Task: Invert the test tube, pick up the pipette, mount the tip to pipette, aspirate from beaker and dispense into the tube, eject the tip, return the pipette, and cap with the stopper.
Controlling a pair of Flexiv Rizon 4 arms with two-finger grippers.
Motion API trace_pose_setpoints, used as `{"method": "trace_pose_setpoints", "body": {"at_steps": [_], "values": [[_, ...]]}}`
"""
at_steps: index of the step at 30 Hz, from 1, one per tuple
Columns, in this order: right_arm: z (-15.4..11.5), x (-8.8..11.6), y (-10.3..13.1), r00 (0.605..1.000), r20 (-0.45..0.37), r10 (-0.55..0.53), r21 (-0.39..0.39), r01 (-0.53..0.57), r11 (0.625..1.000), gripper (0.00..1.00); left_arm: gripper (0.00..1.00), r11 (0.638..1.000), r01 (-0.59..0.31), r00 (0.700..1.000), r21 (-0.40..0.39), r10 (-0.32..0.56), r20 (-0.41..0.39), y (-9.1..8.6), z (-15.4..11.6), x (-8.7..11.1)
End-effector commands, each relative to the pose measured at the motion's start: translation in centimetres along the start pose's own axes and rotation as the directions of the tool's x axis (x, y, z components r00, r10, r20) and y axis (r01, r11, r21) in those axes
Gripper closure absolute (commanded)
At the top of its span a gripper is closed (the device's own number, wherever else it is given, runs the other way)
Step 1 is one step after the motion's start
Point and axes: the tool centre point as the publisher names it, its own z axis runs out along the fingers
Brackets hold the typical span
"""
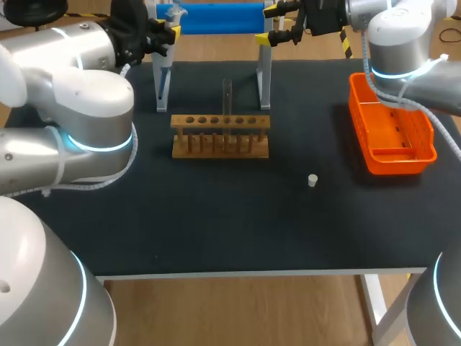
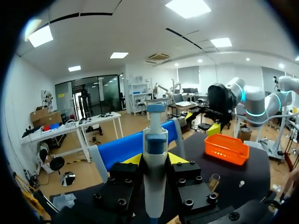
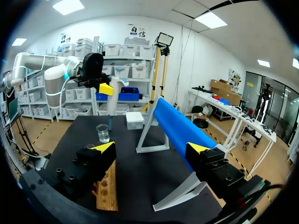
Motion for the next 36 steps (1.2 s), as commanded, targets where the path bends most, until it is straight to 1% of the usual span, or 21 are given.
{"method": "trace_pose_setpoints", "body": {"at_steps": [1, 7, 10, 18, 25, 31, 36], "values": [[-0.1, -0.1, 0.0, 1.0, -0.004, 0.0, 0.001, 0.0, 1.0, 0.0, 1.0, 1.0, 0.005, 0.999, -0.017, -0.005, 0.044, 0.1, 2.0, -0.3], [-0.1, -0.1, 0.0, 1.0, -0.004, 0.0, 0.001, 0.0, 1.0, 0.0, 1.0, 0.999, 0.022, 0.995, -0.035, -0.019, 0.094, 0.2, 3.3, -1.6], [-0.1, -0.1, 0.0, 1.0, -0.004, 0.0, 0.001, 0.0, 1.0, 0.0, 1.0, 0.999, 0.019, 0.991, -0.051, -0.012, 0.131, 0.3, 3.9, -2.2], [-0.1, -0.1, 0.0, 1.0, -0.004, 0.0, 0.001, 0.0, 1.0, 0.0, 1.0, 0.996, 0.049, 0.978, -0.076, -0.033, 0.205, 0.7, 5.1, -3.7], [-0.1, -0.1, 0.0, 1.0, -0.004, 0.0, 0.001, 0.0, 1.0, 0.0, 1.0, 0.995, 0.068, 0.964, -0.066, -0.049, 0.263, 0.3, 5.8, -5.2], [-0.1, -0.1, 0.0, 1.0, -0.004, 0.0, 0.001, 0.0, 1.0, 0.0, 1.0, 0.995, 0.075, 0.956, -0.067, -0.053, 0.289, 0.0, 6.5, -6.1], [-0.1, -0.1, 0.0, 1.0, -0.004, 0.0, 0.001, 0.0, 1.0, 0.0, 1.0, 0.993, 0.085, 0.951, -0.077, -0.058, 0.302, 0.2, 7.1, -6.3]]}}
